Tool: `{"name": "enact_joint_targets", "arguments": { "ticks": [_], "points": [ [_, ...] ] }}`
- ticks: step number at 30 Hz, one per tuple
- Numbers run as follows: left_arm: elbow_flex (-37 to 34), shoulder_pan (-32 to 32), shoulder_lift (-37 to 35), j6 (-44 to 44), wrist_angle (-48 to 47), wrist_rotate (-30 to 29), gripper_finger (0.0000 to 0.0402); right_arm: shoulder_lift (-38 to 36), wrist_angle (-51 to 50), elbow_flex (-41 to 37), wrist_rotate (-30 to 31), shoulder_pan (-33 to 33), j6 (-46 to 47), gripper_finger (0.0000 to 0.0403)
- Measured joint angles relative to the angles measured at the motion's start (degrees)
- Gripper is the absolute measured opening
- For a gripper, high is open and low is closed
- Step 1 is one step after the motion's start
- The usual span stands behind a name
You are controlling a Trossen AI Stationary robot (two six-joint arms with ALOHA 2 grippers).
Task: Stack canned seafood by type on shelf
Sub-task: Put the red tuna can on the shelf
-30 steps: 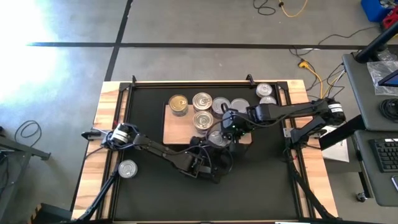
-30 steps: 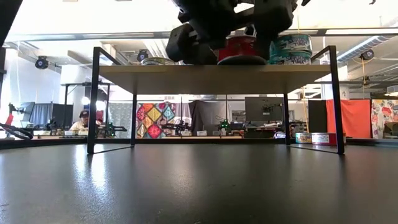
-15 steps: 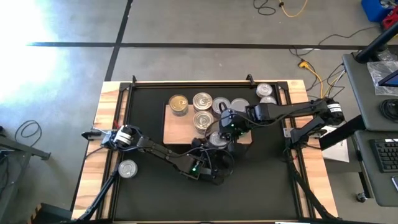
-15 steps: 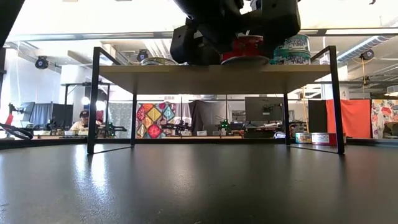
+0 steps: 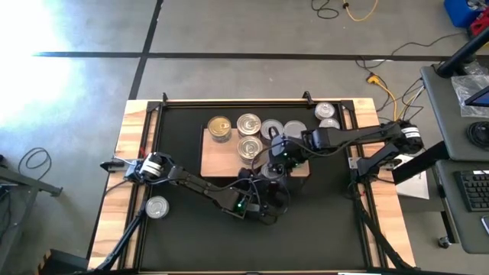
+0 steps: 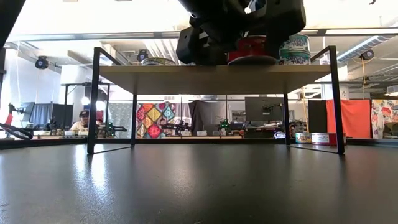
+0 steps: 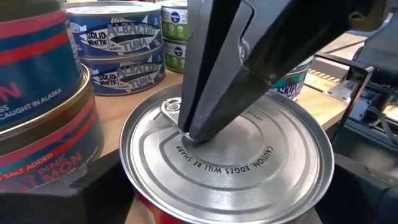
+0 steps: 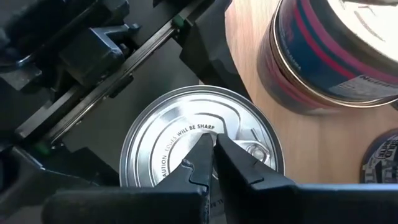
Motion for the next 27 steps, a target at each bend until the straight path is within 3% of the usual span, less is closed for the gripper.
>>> {"name": "enact_joint_targets", "arguments": {
  "ticks": [17,27],
  "points": [
    [3.1,0.5,0.3,0.8,-1.8,4.3,0.0392,-0.1,0.2,-4.8,-0.1,-0.1,-0.4,0.0012],
    [7.9,0.6,0.4,-2.1,-13.4,8.8,0.0397,-0.1,0.7,-6.0,1.0,-0.1,-1.2,0.0012]
  ]
}}
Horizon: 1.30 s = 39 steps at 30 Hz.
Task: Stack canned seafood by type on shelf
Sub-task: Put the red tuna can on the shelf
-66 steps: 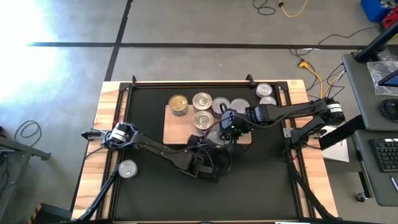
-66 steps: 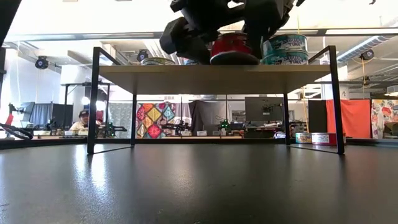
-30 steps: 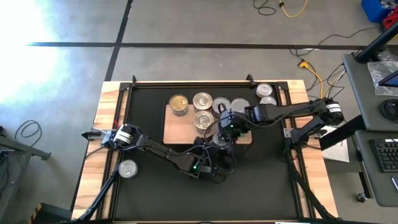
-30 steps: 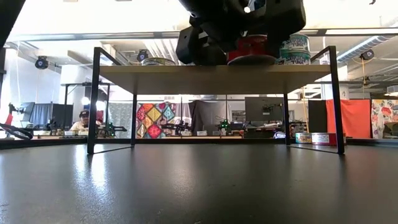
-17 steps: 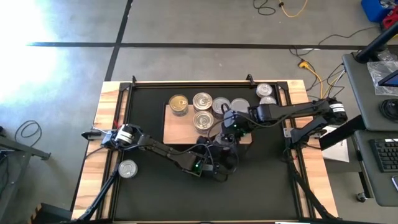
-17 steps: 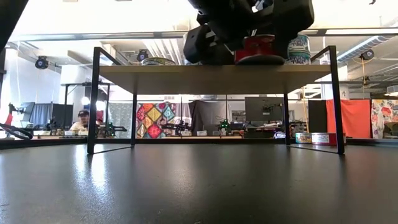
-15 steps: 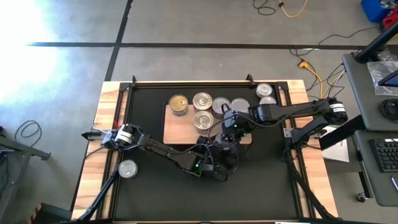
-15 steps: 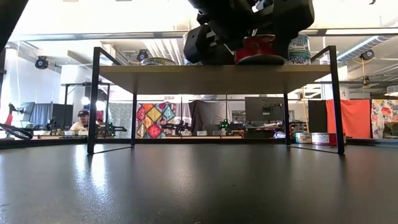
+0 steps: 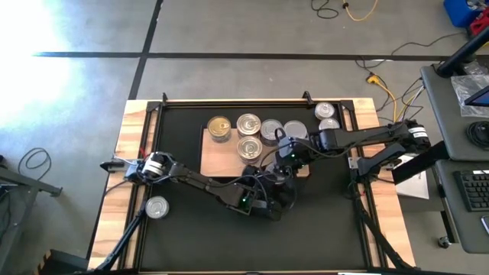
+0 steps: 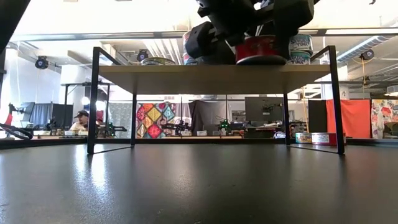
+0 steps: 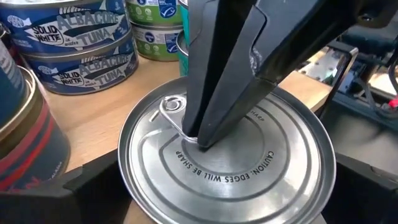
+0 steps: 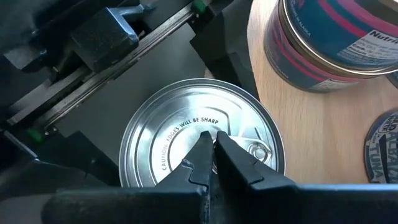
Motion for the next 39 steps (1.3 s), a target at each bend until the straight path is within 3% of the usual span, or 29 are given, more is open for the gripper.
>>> {"name": "enact_joint_targets", "arguments": {
  "ticks": [24,39],
  "points": [
    [10.8,0.0,0.0,1.1,-23.3,10.2,0.04,0.1,2.1,0.0,-0.6,0.0,1.5,0.0012],
    [11.7,0.1,-0.1,-1.3,-26.7,14.1,0.04,0.1,2.8,0.0,0.1,-0.4,3.1,0.0012]
  ]
}}
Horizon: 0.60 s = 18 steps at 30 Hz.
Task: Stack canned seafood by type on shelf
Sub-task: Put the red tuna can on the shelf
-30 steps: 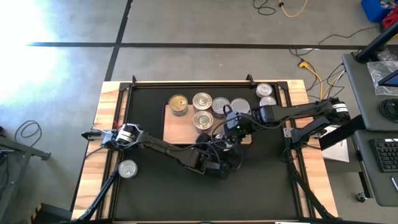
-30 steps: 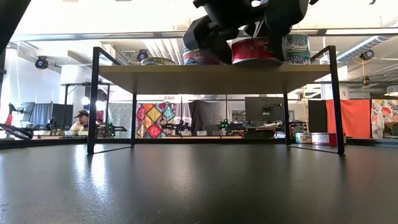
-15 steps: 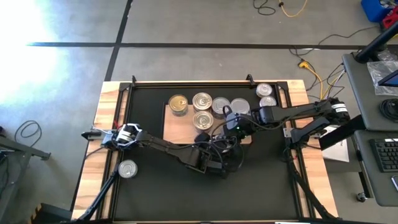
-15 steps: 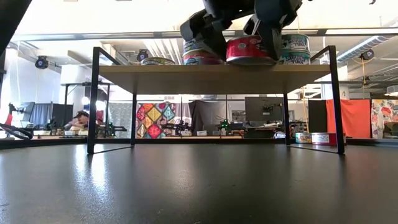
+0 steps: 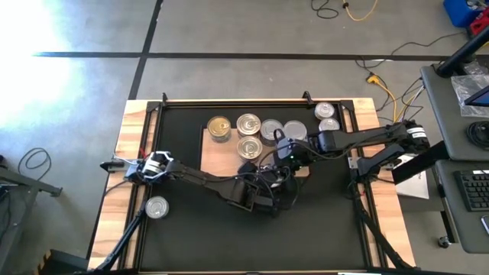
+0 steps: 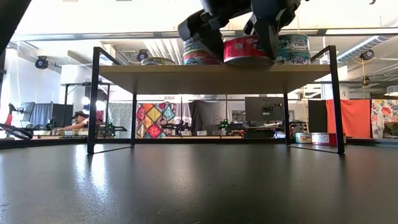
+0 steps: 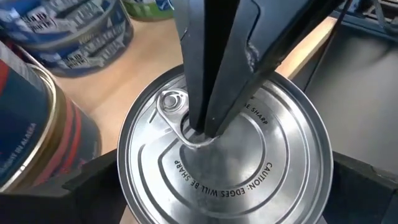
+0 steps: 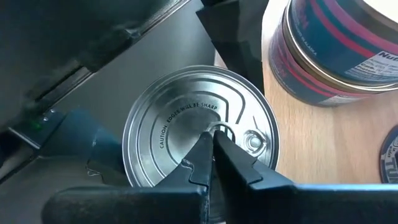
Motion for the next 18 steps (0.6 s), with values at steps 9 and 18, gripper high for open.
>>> {"name": "enact_joint_targets", "arguments": {
  "ticks": [9,18],
  "points": [
    [-0.7,0.2,-0.1,-6.2,-0.9,-3.3,0.04,-0.6,1.0,0.0,1.2,-0.1,-1.2,0.0012],
    [-6.8,-0.5,-0.3,-7.4,9.2,-11.2,0.0393,-1.1,0.7,-0.1,1.5,-0.2,-1.4,0.0012]
  ]
}}
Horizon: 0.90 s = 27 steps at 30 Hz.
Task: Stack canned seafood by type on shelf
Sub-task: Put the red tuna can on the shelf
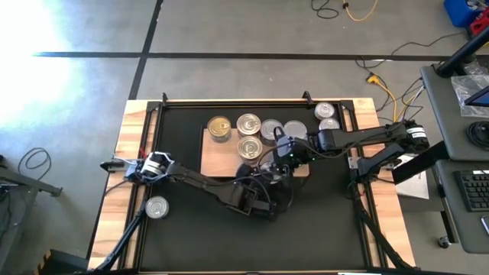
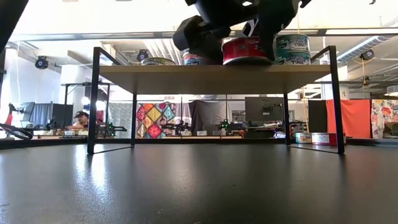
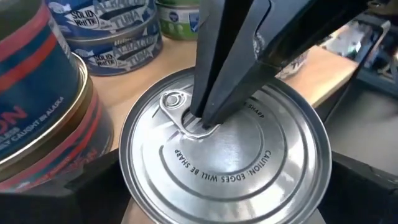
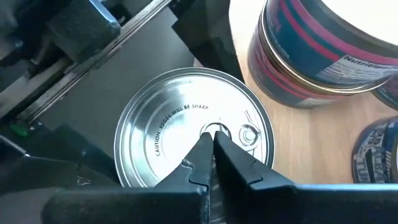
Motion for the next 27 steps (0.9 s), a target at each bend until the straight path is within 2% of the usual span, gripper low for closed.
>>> {"name": "enact_joint_targets", "arguments": {
  "ticks": [12,18,27],
  "points": [
    [-7.1,-0.2,0.0,-0.7,11.1,-9.2,0.0391,-1.3,0.3,0.9,0.0,-0.1,-1.3,0.0012],
    [-7.1,-0.1,0.1,-0.8,11.1,-9.2,0.0397,-1.2,-1.0,3.3,-0.4,0.0,-1.8,0.0012],
    [-7.2,0.4,0.1,-0.8,11.4,-8.3,0.0399,-0.5,2.1,2.5,-0.9,0.0,-1.6,0.0012]
  ]
}}
